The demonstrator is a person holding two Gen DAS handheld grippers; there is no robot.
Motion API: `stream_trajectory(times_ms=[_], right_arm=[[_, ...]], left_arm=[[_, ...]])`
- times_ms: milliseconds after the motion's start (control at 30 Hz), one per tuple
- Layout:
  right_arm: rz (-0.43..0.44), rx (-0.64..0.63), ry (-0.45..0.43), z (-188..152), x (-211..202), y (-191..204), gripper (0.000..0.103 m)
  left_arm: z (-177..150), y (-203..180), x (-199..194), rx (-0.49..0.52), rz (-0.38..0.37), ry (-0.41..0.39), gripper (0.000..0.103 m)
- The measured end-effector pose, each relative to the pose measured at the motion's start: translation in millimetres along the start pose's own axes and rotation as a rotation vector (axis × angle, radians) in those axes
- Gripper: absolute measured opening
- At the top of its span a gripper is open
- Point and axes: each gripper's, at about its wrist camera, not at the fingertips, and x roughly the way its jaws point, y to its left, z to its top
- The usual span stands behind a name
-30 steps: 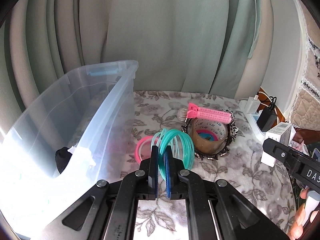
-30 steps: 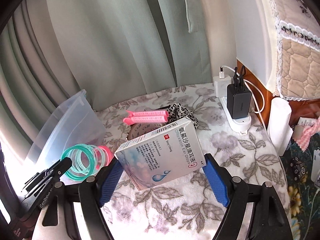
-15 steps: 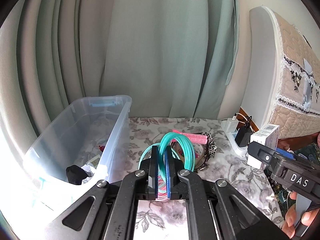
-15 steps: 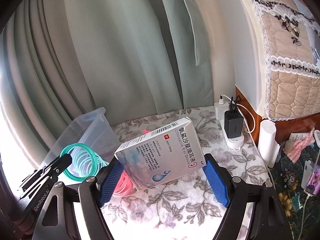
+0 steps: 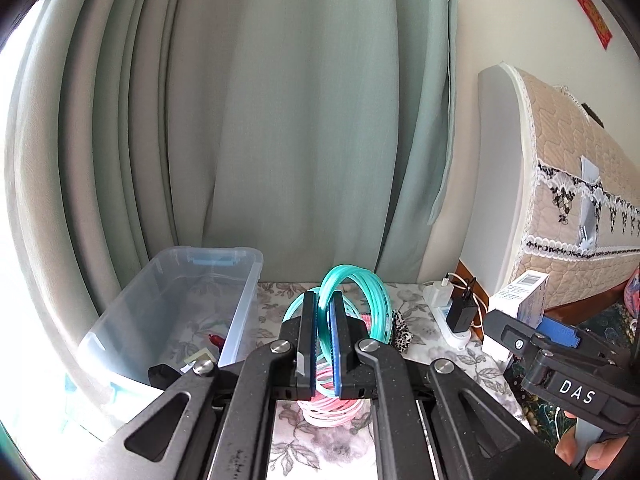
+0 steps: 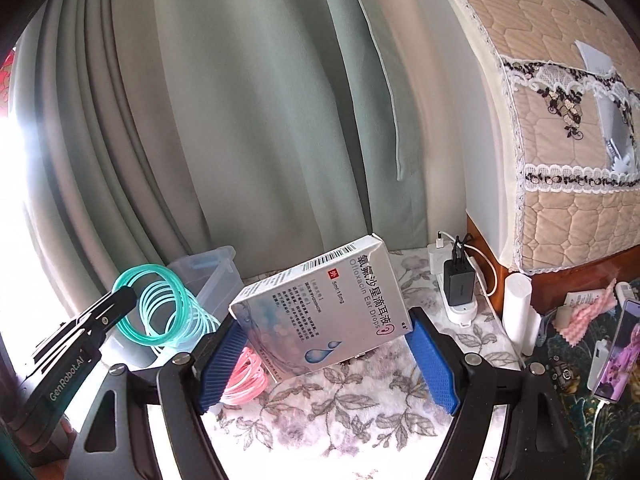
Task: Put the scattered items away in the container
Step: 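Lift and carry the teal coils and white medicine box over the clear box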
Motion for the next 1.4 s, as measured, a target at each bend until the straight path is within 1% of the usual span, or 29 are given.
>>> stream_trajectory(times_ms=[133,267,367,733,900,1067,1400], right_arm=[[0.012,-0.023,-0.016,3.5,-8.2,12.5,0.082],[0.026,-0.048,-0.027,6.9,-14.1,26.1,0.082],[0.039,-0.072,-0.033,8.9,-16.7,37.7,0.082],[0.102,-0.120,-0.038,18.3,-14.5,76.4,0.082],[0.120,-0.149,-0.025,16.9,-9.0,93.2,0.082],[0.129,-0.178,-0.002,12.7,-1.4,108.1,0.082],[0.160,-0.229,0.015,14.5,12.8,141.0,0.082]], left_arm=[[13.2,8.8,-12.5,-0.011,0.015,-0.051,0.005],[24.3,25.4,-24.0,-0.062,0.025,-0.089,0.005],[29.9,35.7,-31.3,-0.078,0.042,-0.115,0.005],[45.7,77.8,-44.3,-0.126,0.131,-0.189,0.005],[45.9,95.5,-42.2,-0.144,0.163,-0.195,0.005],[41.5,111.0,-34.1,-0.170,0.183,-0.179,0.005],[30.6,140.7,-16.9,-0.215,0.214,-0.149,0.005]])
